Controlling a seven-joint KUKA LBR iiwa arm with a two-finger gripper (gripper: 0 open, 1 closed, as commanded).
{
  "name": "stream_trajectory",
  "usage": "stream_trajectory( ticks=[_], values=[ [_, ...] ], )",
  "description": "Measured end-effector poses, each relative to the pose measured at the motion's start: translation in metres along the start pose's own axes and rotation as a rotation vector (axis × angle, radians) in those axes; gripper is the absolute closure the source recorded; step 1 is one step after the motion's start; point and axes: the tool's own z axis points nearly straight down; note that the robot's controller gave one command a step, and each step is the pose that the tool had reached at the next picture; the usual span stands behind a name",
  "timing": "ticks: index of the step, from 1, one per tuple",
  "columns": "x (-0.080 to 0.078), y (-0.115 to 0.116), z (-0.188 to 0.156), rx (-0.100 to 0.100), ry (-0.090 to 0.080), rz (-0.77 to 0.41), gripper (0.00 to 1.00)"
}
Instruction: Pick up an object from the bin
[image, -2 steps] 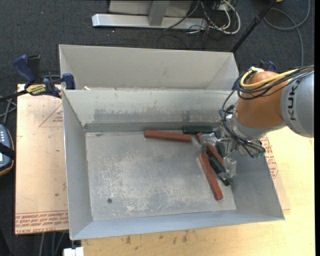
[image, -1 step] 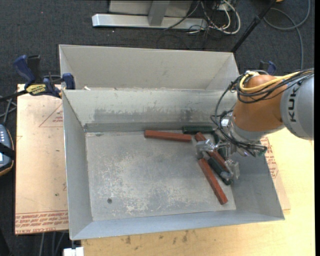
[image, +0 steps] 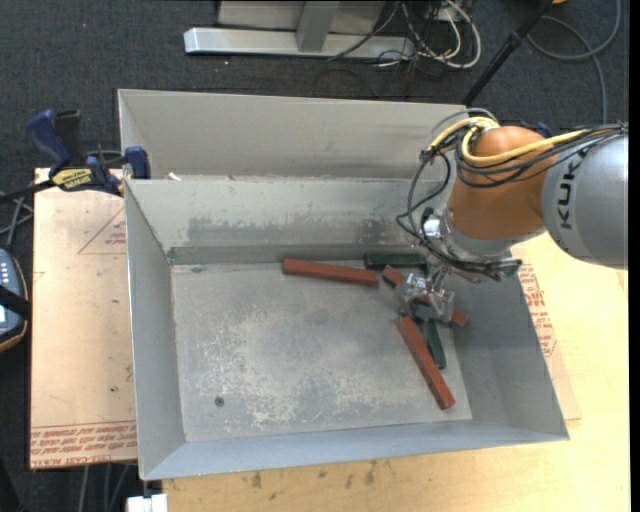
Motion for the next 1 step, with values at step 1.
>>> stream_trajectory(
  ticks=[1],
  values=[
    [0.0001,0.0,0.0001,0.0,0.0,0.0,1.0]
  ],
)
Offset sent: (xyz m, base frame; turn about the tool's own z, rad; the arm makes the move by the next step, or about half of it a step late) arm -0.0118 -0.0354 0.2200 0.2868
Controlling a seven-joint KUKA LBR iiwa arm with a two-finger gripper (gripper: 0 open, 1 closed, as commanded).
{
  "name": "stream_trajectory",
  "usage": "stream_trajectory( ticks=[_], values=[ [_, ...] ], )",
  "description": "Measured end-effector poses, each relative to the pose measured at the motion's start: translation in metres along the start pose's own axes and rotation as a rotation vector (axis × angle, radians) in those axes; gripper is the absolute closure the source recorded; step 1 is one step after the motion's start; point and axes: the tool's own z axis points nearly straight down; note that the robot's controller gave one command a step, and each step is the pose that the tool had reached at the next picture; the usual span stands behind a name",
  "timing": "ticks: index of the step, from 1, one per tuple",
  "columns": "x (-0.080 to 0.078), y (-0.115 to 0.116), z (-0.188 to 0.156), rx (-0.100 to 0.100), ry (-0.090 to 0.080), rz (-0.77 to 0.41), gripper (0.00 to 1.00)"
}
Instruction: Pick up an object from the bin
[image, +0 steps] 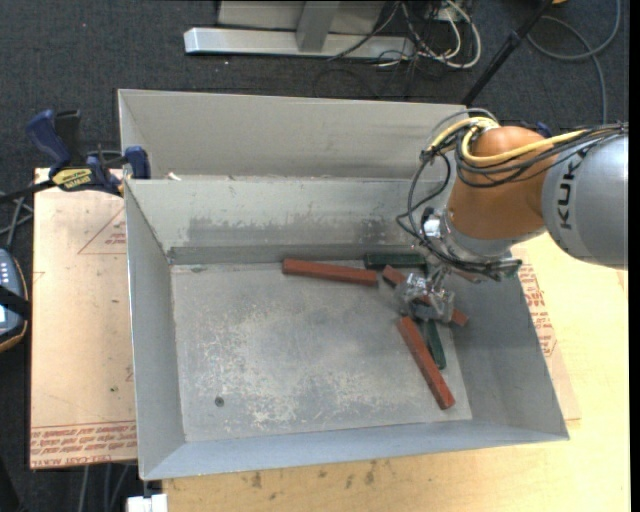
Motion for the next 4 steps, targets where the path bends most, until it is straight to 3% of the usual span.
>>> stream_trajectory(
  ticks=[1,2,3,4],
  values=[
    [0.008,0.001,-0.038,-0.012,0.006,0.053,1.0],
    [0.004,-0.01,-0.007,-0.005,0.005,0.077,0.0],
    [0.004,-0.011,-0.005,-0.005,0.005,0.077,0.0],
    [-0.011,0.0,0.004,-0.042,0.016,-0.656,1.0]
  ],
)
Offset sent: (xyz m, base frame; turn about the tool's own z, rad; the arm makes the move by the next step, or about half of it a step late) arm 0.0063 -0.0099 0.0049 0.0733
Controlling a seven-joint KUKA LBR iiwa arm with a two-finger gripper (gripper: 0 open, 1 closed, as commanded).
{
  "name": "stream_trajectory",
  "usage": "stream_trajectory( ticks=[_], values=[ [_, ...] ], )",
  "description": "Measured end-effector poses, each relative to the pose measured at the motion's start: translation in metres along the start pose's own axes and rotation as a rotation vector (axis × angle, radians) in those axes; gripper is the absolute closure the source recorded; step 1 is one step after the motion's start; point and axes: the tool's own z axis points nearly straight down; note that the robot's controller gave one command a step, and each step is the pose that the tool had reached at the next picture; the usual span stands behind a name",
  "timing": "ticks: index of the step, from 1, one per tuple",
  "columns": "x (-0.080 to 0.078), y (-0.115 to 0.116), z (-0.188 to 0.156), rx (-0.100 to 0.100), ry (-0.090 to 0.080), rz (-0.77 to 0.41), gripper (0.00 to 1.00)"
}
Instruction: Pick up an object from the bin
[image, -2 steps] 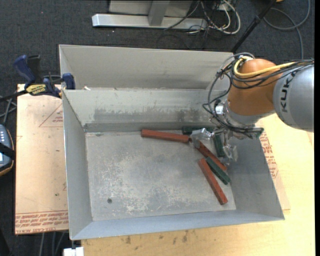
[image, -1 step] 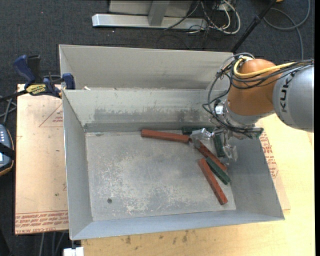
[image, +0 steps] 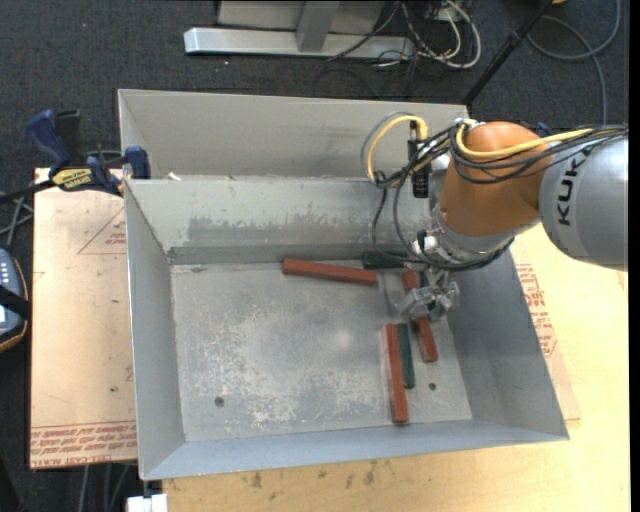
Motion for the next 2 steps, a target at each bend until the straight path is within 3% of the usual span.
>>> stream_trajectory(
  ticks=[1,2],
  values=[
    [0.0,0.0,0.0,0.0,-0.001,0.0,1.0],
    [0.002,0.005,-0.05,0.027,-0.004,-0.022,1.0]
  ],
)
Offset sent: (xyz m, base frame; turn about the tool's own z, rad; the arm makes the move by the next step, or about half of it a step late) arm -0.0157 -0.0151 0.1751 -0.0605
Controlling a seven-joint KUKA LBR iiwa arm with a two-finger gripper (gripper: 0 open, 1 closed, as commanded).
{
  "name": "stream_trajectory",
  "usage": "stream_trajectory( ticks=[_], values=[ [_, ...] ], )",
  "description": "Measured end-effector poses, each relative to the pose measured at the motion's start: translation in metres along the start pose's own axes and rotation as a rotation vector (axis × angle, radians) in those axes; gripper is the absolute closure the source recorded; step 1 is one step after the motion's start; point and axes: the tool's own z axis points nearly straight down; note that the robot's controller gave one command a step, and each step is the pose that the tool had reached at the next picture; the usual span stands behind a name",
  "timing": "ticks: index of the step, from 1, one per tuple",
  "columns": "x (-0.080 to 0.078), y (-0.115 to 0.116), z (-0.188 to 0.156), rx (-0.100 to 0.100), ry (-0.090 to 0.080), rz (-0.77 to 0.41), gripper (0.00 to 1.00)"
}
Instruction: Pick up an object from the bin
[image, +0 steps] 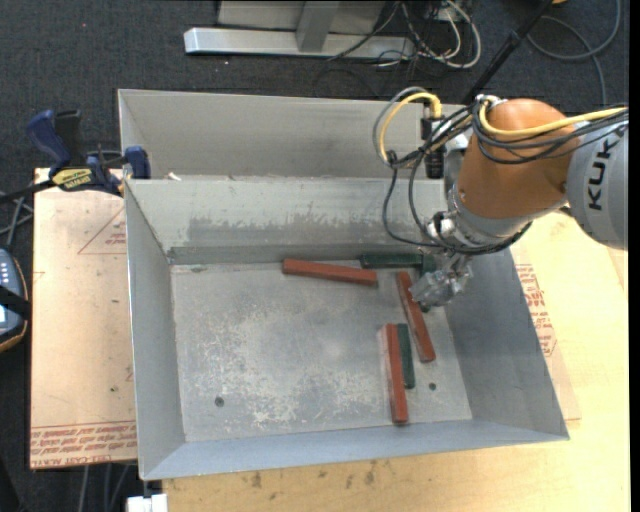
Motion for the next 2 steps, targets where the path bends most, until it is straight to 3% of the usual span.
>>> stream_trajectory(
  ticks=[1,2],
  values=[
    [0.035,-0.003,-0.027,0.018,0.004,0.038,1.0],
    [0.028,0.002,-0.001,0.007,0.0,0.121,0.0]
  ],
)
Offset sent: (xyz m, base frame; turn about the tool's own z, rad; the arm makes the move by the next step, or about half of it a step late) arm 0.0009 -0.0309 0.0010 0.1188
